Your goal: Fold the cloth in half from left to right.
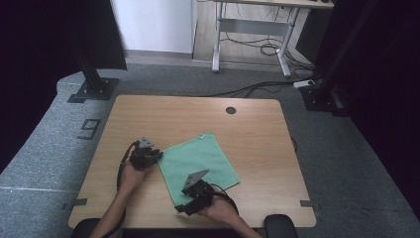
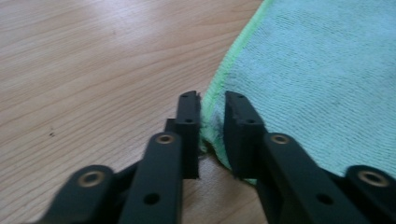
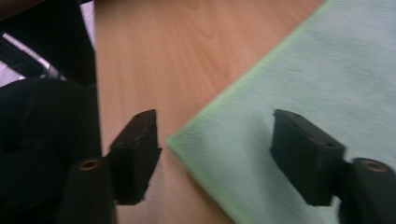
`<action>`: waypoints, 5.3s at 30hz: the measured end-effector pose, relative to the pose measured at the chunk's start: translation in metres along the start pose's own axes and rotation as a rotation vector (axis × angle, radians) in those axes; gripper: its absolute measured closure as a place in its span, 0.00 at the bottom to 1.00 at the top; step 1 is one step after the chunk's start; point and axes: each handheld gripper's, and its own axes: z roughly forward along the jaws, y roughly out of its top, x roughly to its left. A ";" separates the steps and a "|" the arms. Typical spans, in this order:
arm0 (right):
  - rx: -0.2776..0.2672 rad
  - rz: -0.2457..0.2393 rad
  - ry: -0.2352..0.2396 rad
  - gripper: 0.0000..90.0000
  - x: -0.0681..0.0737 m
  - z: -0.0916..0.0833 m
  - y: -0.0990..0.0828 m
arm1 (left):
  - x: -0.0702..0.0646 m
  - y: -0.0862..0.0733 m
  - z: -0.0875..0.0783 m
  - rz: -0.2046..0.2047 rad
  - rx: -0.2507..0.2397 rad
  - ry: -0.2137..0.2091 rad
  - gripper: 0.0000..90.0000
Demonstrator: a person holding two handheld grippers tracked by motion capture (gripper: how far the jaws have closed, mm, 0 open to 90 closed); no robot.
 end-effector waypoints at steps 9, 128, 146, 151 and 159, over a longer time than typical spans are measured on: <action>0.047 -0.051 -0.007 0.61 0.014 0.012 0.005 | 0.000 0.000 0.000 -0.003 0.001 -0.019 0.95; -0.058 0.159 -0.318 0.94 -0.057 -0.092 -0.055 | -0.070 0.137 0.102 0.206 0.051 -0.026 0.93; -0.072 0.094 -0.255 0.93 -0.037 -0.082 -0.030 | -0.061 0.137 0.069 0.223 0.076 -0.002 0.93; -0.065 0.129 -0.274 0.93 -0.045 -0.085 -0.041 | -0.067 0.139 0.084 0.218 0.074 -0.016 0.93; -0.048 0.157 -0.303 0.93 -0.055 -0.089 -0.051 | -0.072 0.140 0.098 0.226 0.079 -0.002 0.90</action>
